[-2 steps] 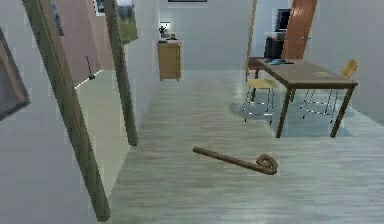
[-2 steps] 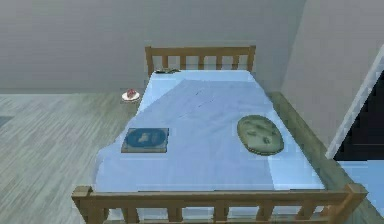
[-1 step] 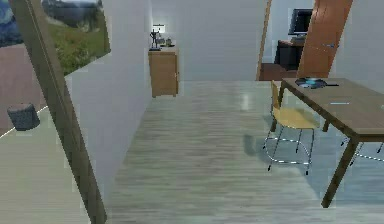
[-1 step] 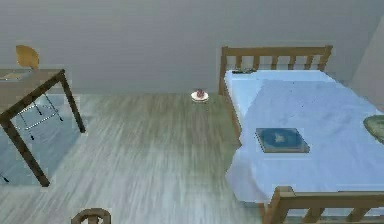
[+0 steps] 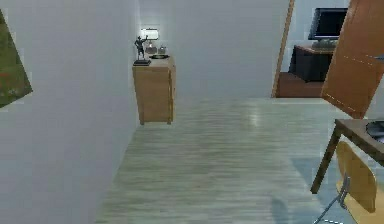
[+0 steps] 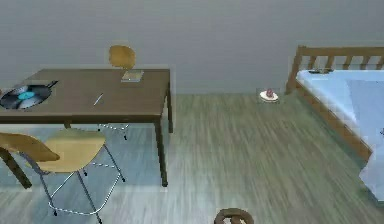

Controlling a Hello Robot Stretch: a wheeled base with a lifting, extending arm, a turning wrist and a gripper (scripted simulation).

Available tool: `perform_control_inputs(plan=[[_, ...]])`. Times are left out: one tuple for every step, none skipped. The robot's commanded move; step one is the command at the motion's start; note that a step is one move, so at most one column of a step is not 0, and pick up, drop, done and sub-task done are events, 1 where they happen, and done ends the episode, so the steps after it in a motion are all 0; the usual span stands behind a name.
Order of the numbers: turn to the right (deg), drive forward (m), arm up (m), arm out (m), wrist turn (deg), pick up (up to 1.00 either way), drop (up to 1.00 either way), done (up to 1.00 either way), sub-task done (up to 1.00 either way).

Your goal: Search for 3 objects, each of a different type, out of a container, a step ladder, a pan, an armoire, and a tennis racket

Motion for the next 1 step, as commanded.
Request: perform_control_inputs(plan=[[0.0, 1.00, 0.00, 0.00, 0.0, 0.00, 0.00, 0.00, 0.00]])
